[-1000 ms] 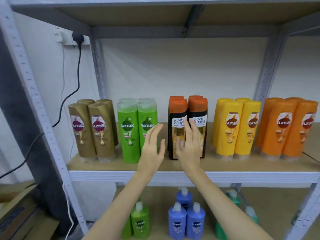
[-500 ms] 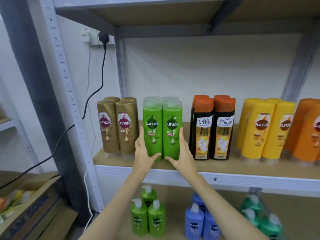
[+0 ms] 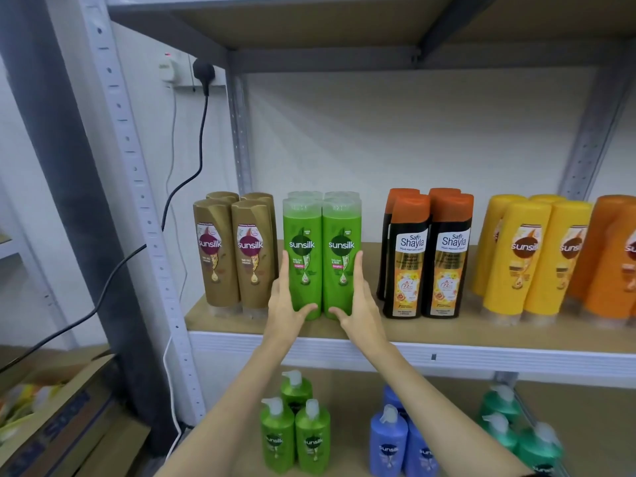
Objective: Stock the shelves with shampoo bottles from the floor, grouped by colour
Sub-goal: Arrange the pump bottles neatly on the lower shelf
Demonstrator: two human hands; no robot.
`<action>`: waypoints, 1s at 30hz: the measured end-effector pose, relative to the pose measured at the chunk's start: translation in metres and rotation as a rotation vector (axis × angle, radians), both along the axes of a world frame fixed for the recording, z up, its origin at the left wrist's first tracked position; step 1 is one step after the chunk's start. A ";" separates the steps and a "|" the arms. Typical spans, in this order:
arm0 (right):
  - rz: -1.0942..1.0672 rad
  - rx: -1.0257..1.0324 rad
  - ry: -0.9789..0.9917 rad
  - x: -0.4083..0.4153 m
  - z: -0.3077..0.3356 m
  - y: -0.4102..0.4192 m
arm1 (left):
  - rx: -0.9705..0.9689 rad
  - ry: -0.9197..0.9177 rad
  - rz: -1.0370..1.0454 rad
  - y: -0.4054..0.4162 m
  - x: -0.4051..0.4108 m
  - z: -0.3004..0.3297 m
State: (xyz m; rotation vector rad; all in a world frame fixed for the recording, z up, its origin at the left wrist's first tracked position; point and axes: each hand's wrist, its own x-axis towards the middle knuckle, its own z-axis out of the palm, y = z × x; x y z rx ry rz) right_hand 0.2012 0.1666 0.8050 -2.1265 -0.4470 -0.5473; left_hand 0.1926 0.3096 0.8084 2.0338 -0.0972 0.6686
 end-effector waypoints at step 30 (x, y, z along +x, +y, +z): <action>0.081 0.076 0.048 0.010 -0.005 -0.012 | -0.014 -0.006 0.008 -0.006 0.002 0.000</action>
